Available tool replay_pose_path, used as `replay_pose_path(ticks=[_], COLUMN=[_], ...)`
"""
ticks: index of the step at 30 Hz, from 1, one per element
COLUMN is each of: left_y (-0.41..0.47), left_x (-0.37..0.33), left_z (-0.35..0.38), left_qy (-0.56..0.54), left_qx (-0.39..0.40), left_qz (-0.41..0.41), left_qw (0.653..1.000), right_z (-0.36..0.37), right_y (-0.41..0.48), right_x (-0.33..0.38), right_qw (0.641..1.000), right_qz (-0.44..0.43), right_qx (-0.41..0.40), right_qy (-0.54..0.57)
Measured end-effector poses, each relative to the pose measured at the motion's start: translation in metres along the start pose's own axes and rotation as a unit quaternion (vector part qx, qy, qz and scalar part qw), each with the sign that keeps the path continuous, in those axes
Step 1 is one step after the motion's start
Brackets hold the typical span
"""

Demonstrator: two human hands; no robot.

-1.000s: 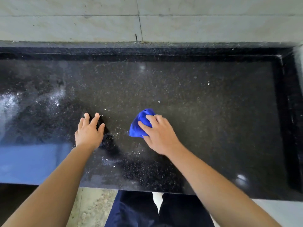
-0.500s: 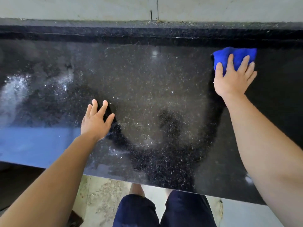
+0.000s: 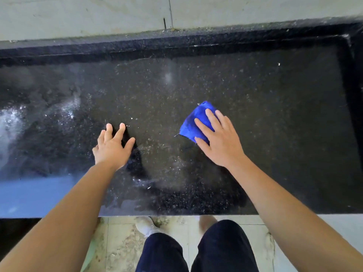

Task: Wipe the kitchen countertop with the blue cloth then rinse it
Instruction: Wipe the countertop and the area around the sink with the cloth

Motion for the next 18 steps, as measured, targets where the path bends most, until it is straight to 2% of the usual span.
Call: replay_pose_path(ticks=[4,6,8,10,12,15,18], left_y=[0.001,0.000,-0.004,-0.012,-0.020,-0.024,-0.018], left_x=[0.004,0.012,0.030,0.058,0.091,0.140,0.166], left_z=[-0.004,-0.009,-0.015,-0.016,-0.010,0.004,0.006], left_qy=[0.022,0.022,-0.022,-0.050,-0.016,0.019,0.009], left_qx=[0.013,0.037,0.041,-0.003,-0.057,-0.086,-0.068], left_qz=[0.035,0.067,0.112,0.143,0.142,0.111,0.071], left_qw=[0.999,0.997,0.993,0.989,0.988,0.990,0.995], right_z=[-0.004,-0.002,0.008,0.019,0.034,0.049,0.051], right_y=[-0.028,-0.034,-0.030,-0.023,-0.017,-0.002,0.016], right_x=[-0.053,-0.037,0.009,0.073,0.145,0.249,0.280], right_qw=[0.977,0.944,0.913,0.928,0.956,0.987,0.999], right_qz=[0.211,0.323,0.392,0.358,0.277,0.147,0.025], right_qx=[-0.032,-0.027,-0.030,-0.064,-0.078,-0.038,0.009], right_qy=[0.004,0.062,0.107,0.084,0.055,0.059,0.032])
Point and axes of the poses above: each hand's wrist, its own y-axis towards the middle knuckle, its own z-axis out of the palm, x = y × z, the point moved 2 cm from there along y, towards the middle knuckle, and after that the axes turned 15 degrees about x, right-handed, at the moved point
